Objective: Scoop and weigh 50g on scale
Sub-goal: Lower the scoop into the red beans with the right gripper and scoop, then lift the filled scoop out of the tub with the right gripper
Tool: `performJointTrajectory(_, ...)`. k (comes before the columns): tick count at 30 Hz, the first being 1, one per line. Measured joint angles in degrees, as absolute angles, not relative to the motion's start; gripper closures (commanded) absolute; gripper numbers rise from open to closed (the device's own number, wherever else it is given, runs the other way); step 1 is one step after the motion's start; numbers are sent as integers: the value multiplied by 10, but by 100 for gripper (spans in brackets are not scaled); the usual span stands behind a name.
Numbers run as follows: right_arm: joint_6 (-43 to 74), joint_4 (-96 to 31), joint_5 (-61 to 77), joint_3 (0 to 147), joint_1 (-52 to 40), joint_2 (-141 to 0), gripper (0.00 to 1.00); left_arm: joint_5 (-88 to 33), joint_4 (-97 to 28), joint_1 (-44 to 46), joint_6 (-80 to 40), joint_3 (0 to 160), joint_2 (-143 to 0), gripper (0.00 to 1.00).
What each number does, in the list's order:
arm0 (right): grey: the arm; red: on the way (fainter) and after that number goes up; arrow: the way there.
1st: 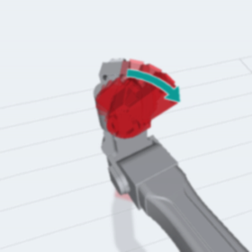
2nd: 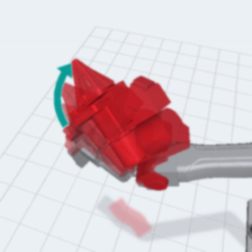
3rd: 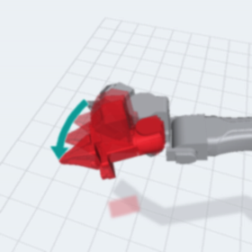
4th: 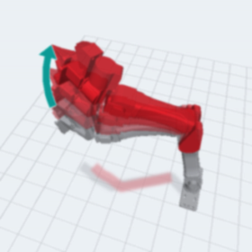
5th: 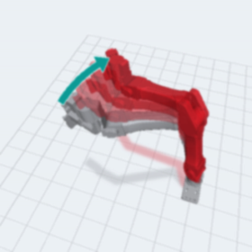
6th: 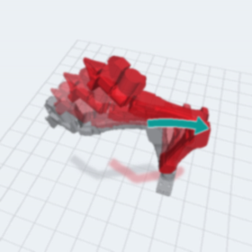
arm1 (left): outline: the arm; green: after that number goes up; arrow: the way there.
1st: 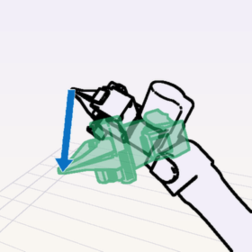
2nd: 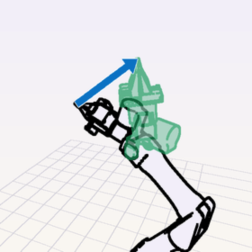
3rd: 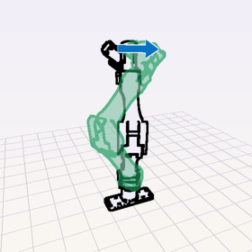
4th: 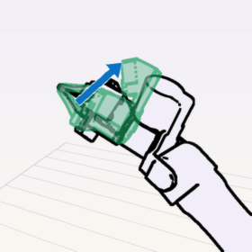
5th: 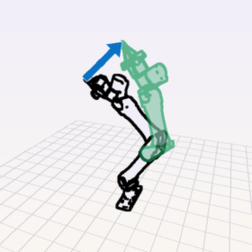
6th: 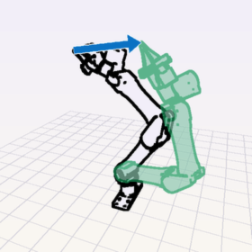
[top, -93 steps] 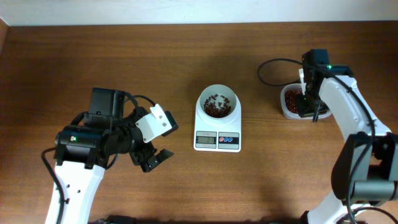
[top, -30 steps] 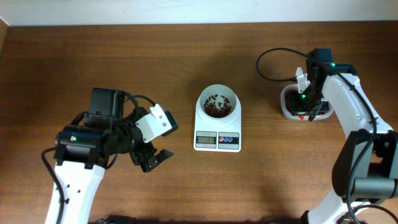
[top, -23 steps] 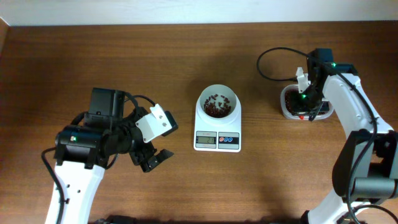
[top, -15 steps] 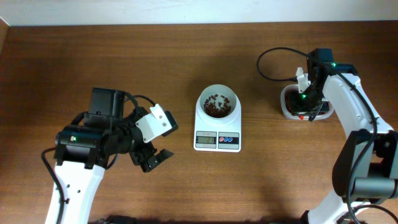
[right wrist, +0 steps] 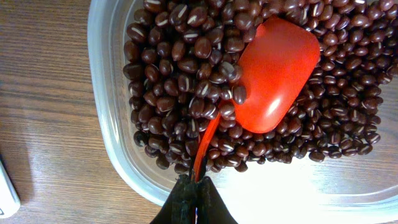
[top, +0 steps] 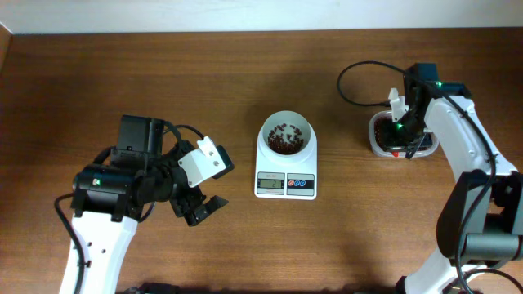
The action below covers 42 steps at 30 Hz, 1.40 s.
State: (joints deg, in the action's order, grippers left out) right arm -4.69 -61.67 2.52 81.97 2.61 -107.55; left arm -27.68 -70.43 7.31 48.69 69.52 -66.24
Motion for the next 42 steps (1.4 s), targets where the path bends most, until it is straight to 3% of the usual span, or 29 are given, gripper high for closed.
performJointTrajectory(17,-154,-658,265,811,182,-1081,96,-277,-704,73,487,695,-662,1)
performJointTrajectory(32,-184,-667,342,804,298,-1085,96,-277,-704,73,487,695,-662,1)
performJointTrajectory(42,-219,-668,367,803,313,-1078,96,-277,-704,73,487,695,-662,1)
